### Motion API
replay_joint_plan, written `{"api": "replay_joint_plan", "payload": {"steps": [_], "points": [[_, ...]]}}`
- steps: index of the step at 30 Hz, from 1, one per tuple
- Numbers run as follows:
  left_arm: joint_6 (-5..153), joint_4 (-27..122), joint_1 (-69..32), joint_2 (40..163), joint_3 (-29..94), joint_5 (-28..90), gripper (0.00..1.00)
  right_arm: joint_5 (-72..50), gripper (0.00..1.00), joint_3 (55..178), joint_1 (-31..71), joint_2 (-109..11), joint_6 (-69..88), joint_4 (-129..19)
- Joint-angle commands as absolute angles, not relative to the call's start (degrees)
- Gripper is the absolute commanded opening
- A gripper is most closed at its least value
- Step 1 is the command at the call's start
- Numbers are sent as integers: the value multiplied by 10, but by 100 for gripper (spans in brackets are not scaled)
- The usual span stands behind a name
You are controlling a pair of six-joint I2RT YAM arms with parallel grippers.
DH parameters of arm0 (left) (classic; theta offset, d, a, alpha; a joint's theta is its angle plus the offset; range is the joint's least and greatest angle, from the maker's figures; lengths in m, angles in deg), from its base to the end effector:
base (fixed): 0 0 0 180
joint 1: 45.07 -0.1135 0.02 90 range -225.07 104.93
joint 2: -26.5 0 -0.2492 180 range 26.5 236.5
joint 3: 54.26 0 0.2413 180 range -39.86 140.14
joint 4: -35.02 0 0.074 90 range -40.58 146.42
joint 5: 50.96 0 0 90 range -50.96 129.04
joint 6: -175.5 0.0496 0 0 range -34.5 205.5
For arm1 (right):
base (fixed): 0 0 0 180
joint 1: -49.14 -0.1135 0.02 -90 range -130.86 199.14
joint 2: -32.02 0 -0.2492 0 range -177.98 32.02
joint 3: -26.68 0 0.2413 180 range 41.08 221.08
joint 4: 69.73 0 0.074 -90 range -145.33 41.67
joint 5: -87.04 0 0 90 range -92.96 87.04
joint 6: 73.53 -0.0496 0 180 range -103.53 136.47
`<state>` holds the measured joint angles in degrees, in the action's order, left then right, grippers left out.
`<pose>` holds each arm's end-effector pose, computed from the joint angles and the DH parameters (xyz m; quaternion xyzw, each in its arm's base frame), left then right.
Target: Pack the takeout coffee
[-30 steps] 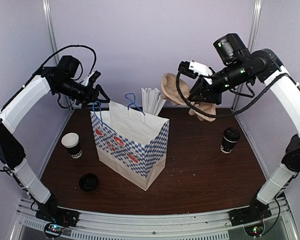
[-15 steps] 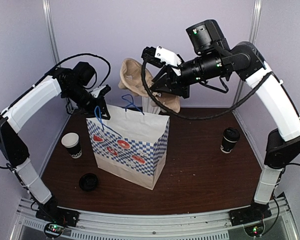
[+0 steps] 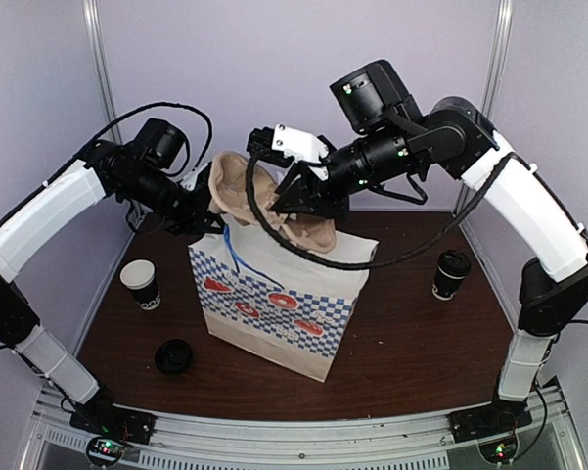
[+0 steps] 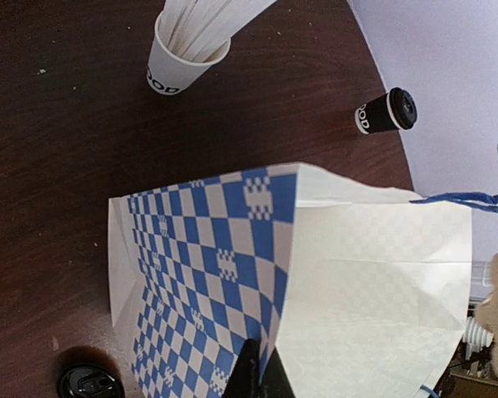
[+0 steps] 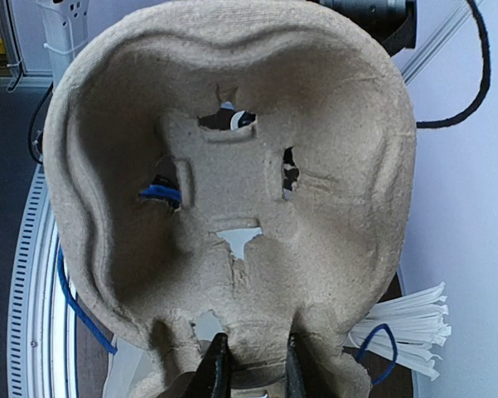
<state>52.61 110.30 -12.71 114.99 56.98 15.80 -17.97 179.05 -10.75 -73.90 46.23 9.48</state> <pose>0.2503 -0.1818 0.3610 0.0604 0.9279 -0.3303 0.1621 0.1680 0.3154 0.4621 -0.6579 0.5732 0.2341 0.4288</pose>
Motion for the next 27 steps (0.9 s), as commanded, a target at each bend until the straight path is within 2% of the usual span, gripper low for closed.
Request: {"api": "replay_joint_plan", "payload": {"steps": [1, 11, 20, 27], "points": [[442, 1019, -110, 1110, 530, 136, 0, -159, 19, 1736, -116, -715, 443, 97], [309, 848, -61, 1041, 378, 146, 0, -113, 18, 1630, -117, -695, 435, 138], [248, 808, -20, 1021, 374, 208, 0, -80, 20, 1536, -117, -649, 433, 136], [215, 769, 37, 1050, 356, 217, 0, -58, 20, 1434, -117, -609, 437, 132]]}}
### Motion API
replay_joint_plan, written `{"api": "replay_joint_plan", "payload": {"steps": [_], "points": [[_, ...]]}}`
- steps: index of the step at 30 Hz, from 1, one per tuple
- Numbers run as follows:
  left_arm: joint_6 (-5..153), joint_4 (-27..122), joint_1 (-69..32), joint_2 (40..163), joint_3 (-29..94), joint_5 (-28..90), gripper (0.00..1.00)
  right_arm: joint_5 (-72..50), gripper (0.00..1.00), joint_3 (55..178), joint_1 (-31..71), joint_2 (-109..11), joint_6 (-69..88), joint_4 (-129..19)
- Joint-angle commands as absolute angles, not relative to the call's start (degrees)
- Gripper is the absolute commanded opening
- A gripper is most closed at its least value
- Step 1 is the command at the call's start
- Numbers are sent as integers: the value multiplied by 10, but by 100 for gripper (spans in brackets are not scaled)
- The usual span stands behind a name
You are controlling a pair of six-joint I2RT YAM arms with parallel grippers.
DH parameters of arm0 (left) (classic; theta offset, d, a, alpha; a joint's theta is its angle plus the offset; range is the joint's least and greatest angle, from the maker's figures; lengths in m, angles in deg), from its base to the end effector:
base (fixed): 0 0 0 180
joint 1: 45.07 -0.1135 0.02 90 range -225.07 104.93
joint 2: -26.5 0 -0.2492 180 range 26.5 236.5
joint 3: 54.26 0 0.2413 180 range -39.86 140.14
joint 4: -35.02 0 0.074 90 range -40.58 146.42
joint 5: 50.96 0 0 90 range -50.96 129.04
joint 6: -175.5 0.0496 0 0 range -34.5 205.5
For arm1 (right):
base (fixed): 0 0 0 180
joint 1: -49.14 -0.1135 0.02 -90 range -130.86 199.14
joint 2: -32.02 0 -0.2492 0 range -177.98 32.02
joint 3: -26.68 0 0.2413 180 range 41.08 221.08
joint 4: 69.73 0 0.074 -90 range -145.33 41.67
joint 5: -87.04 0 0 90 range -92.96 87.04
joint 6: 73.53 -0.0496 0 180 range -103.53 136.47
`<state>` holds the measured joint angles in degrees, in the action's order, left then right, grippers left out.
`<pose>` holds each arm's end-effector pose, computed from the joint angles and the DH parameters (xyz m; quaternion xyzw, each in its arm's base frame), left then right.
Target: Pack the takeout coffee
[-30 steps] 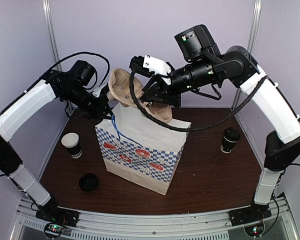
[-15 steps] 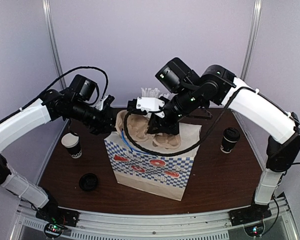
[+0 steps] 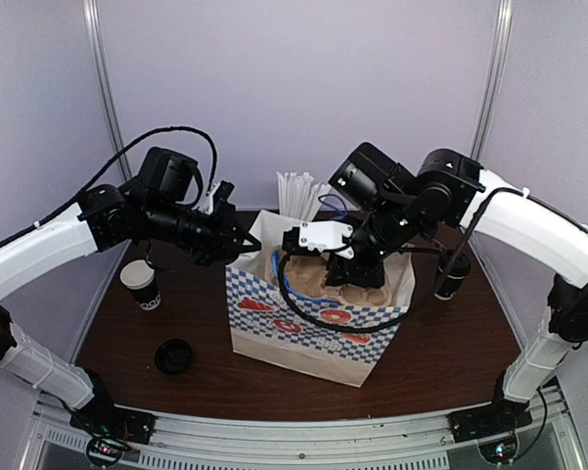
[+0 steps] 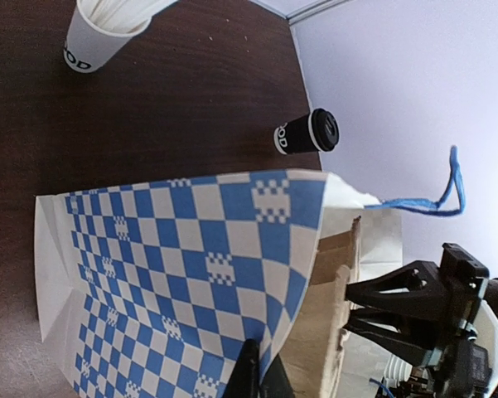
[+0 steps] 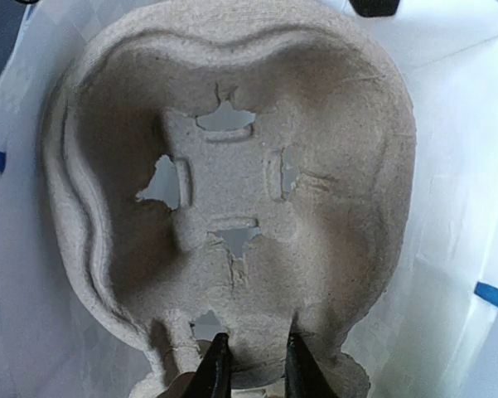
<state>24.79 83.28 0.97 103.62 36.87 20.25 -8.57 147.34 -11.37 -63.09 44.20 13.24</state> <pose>0.1957 -0.2260 0.3468 -0.0356 0.8747 -0.4563 0.1594 0.1564 0.2864 0.3618 -0.6773 0.6787 0.1241 0.2555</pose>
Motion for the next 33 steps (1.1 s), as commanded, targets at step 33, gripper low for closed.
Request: {"api": "replay_joint_plan", "payload": {"steps": [33], "points": [[272, 806, 69, 1073, 336, 225, 0, -56, 19, 1364, -65, -641, 368, 132]]}}
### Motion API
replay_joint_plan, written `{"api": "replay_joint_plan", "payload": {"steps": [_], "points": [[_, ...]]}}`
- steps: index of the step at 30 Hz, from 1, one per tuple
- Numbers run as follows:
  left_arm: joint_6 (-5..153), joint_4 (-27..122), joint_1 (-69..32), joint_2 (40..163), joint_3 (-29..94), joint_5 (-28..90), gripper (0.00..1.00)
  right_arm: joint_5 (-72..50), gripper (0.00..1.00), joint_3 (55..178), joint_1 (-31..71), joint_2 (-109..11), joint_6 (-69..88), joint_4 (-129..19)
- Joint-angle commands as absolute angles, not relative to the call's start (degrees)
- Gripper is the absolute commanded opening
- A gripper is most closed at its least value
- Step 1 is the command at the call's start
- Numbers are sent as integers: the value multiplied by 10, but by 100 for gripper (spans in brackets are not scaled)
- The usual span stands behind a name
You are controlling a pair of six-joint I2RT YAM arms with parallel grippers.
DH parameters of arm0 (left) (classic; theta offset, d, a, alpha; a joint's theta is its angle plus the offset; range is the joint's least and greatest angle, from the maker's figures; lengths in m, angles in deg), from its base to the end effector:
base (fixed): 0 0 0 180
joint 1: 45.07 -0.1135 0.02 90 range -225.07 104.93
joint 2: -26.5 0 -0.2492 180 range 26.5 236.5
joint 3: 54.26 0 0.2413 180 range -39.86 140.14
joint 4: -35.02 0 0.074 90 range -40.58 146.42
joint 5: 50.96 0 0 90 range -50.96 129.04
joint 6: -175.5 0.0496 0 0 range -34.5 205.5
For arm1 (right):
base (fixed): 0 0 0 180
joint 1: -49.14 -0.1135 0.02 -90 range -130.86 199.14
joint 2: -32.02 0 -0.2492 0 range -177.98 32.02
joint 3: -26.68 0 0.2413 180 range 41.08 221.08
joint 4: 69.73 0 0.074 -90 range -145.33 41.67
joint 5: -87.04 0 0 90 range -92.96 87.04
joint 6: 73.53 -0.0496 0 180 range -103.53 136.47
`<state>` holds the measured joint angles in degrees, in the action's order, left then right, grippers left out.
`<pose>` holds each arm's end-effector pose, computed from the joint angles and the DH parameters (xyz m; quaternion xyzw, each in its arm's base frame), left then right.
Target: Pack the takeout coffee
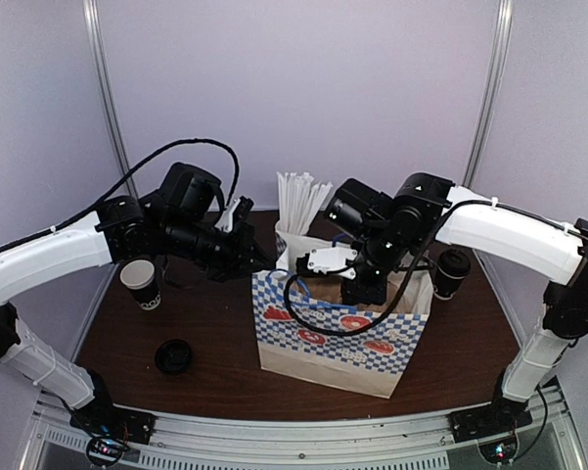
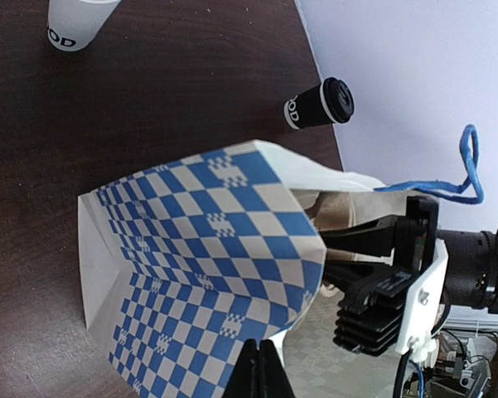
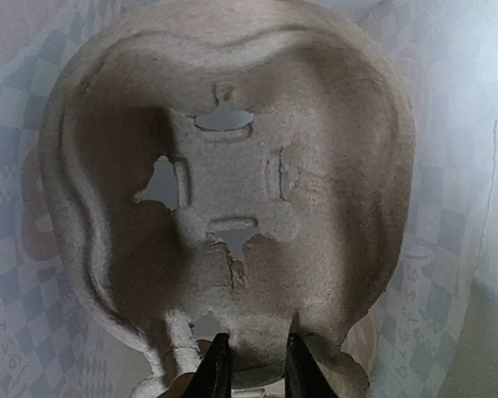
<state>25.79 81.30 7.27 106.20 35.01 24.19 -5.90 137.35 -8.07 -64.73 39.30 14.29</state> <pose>0.1800 -0.2541 0.3259 0.0009 0.8882 -0.4333 0.1527 0.1742 0.2751 0.3029 -0.6366 0.7512 0.0752 0.1575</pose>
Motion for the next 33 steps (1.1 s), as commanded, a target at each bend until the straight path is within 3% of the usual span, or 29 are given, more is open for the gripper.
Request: {"api": "replay_joint_plan", "payload": {"steps": [1, 16, 27, 30, 33], "points": [[273, 805, 69, 1073, 334, 223, 0, -54, 20, 1359, -62, -644, 364, 129], [284, 804, 56, 1066, 321, 222, 0, -76, 21, 1331, -49, -691, 323, 112], [328, 833, 47, 1059, 351, 225, 0, -108, 58, 1388, -49, -636, 342, 146], [387, 903, 40, 1060, 414, 256, 0, -101, 61, 1408, -49, -607, 357, 150], [484, 940, 36, 1068, 482, 281, 20, -118, 62, 1429, -49, -580, 372, 153]]}}
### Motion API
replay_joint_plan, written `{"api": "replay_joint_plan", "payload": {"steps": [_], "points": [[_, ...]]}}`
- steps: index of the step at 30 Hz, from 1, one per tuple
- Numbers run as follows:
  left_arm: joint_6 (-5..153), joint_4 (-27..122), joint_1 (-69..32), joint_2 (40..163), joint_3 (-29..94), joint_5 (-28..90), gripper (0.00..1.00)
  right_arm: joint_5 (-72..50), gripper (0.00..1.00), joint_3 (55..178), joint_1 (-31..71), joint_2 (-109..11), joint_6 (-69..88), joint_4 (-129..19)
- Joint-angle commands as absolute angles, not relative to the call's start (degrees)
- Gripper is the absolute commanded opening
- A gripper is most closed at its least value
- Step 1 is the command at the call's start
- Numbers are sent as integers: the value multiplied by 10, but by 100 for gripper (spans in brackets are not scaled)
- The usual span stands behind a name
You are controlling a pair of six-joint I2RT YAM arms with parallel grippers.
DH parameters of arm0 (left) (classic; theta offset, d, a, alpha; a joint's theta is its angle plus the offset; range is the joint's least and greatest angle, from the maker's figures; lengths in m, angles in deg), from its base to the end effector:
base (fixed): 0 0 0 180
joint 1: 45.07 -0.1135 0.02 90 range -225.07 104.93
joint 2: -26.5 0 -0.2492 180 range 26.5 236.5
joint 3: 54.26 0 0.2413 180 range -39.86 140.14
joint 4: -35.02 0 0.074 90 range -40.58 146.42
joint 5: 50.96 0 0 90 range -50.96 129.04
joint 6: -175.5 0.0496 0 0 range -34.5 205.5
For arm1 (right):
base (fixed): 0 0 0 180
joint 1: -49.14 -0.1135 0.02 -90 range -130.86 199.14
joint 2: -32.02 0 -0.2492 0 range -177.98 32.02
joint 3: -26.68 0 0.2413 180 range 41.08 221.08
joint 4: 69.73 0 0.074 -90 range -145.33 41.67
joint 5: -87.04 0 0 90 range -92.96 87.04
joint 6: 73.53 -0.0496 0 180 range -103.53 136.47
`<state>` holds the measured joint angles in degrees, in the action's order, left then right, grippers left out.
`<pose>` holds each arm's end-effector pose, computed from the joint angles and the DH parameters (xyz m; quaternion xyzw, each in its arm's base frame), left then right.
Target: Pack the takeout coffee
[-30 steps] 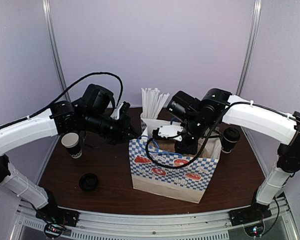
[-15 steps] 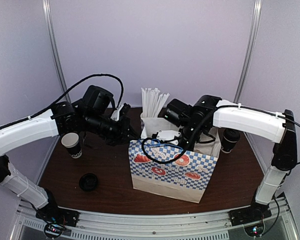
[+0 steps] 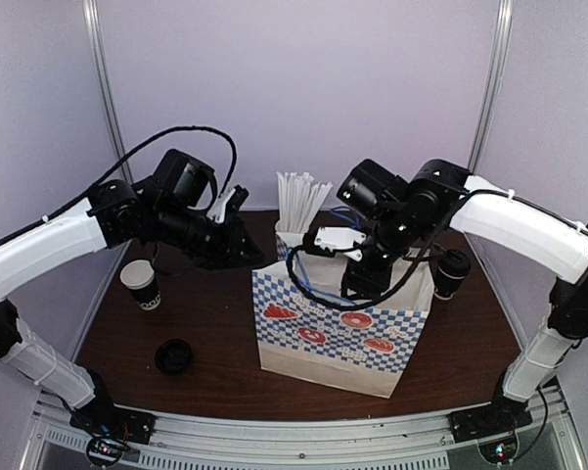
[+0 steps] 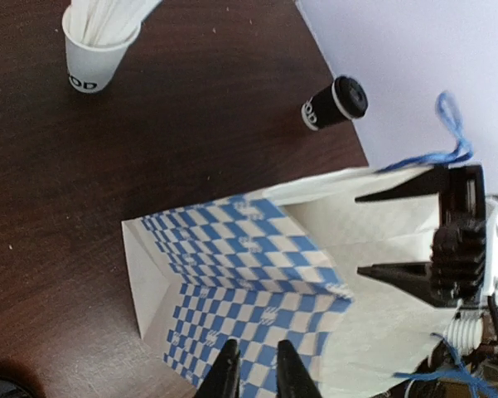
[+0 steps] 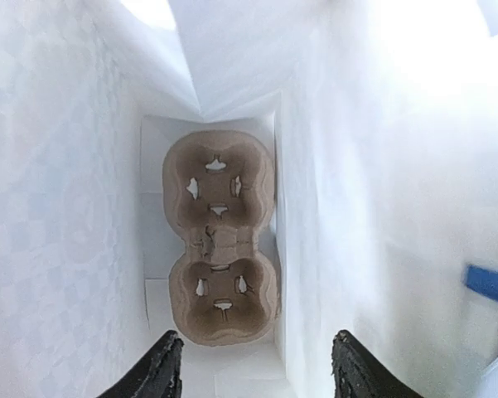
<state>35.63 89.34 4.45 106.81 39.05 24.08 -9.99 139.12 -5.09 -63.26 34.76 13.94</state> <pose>0.1881 -0.2401 0.3329 0.0509 0.9035 -0.3884 0.1739 0.1836 0.2653 0.3198 -0.5880 0.7806 0.1198 0.1747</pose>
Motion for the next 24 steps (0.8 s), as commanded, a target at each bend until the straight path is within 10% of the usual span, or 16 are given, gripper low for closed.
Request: {"api": "replay_joint_plan", "payload": {"steps": [1, 9, 24], "points": [[522, 947, 35, 1075, 507, 280, 28, -126, 61, 1437, -49, -572, 377, 156], [788, 997, 34, 1241, 710, 212, 73, -213, 62, 1464, -48, -523, 420, 158], [926, 1000, 34, 1427, 828, 35, 73, -268, 63, 1405, 46, -449, 467, 155]]}}
